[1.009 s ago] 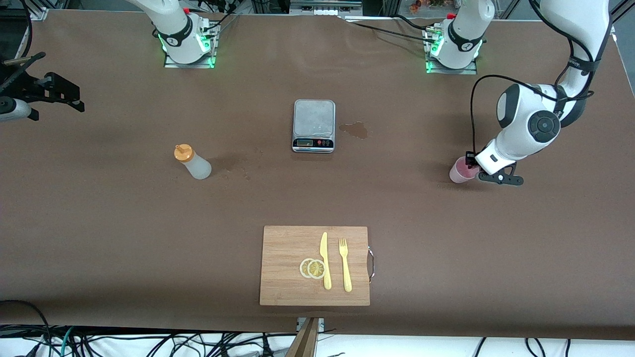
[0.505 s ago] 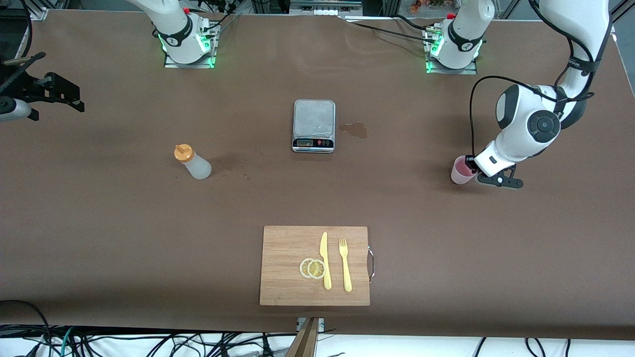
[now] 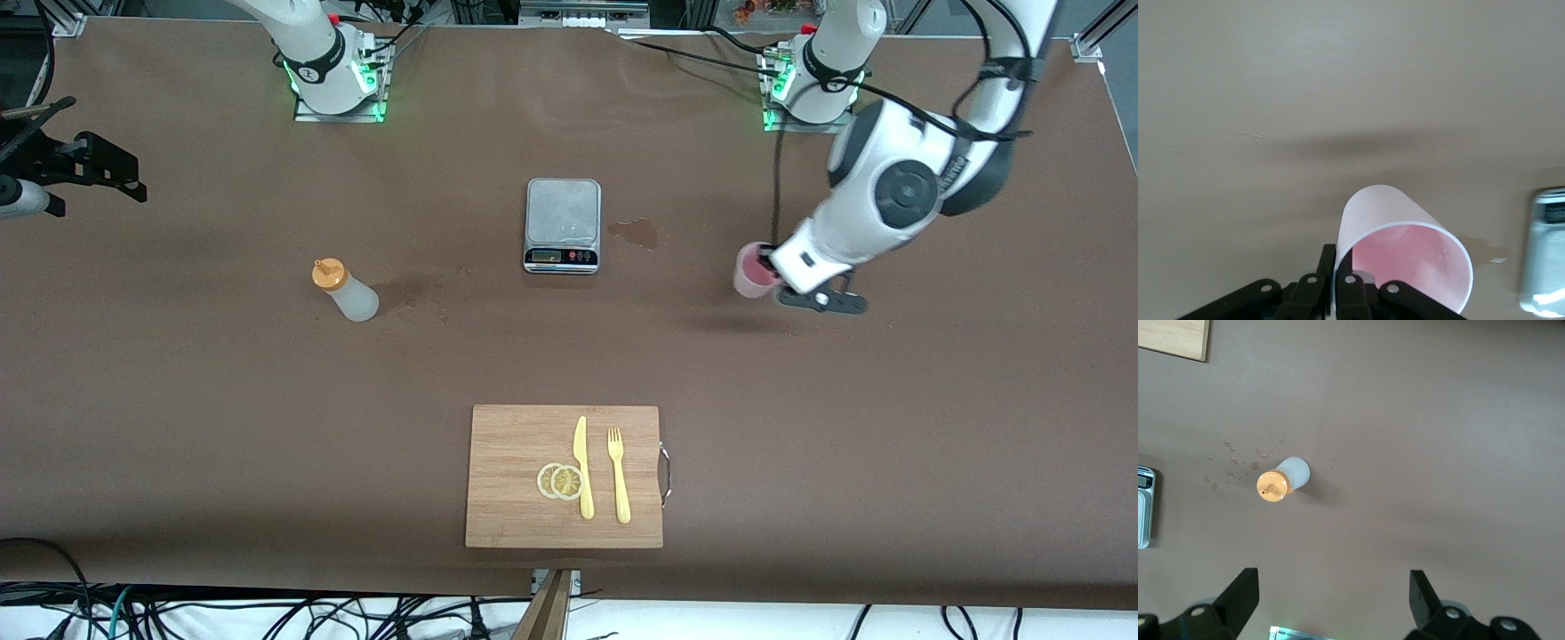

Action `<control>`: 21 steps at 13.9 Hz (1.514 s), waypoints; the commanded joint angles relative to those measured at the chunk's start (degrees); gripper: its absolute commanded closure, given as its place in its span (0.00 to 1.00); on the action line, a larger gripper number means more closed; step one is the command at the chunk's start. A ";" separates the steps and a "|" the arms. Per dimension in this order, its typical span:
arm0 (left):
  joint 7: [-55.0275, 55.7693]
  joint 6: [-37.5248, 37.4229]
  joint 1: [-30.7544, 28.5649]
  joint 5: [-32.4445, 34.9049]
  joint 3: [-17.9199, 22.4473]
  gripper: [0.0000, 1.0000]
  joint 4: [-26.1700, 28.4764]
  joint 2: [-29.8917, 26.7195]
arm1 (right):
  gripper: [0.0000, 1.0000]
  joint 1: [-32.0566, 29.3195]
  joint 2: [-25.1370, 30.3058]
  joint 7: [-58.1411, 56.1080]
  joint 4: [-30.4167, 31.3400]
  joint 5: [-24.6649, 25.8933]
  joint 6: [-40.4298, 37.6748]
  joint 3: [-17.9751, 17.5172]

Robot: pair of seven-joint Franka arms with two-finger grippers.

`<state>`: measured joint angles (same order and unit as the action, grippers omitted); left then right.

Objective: Add sauce to pink cup with both arms
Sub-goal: 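Carry the pink cup with the left gripper onto the scale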

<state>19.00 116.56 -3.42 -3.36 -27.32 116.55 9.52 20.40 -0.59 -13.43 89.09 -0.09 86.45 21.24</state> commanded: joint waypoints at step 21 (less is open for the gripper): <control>35.01 -10.88 8.89 5.38 -10.20 0.00 -16.68 7.72 | 0.00 0.26 -4.16 -28.20 4.58 -10.61 -1.48 -1.03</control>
<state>58.96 112.19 9.93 1.32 -36.90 102.97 20.67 22.17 -4.72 -35.37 91.14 -7.01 83.01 20.25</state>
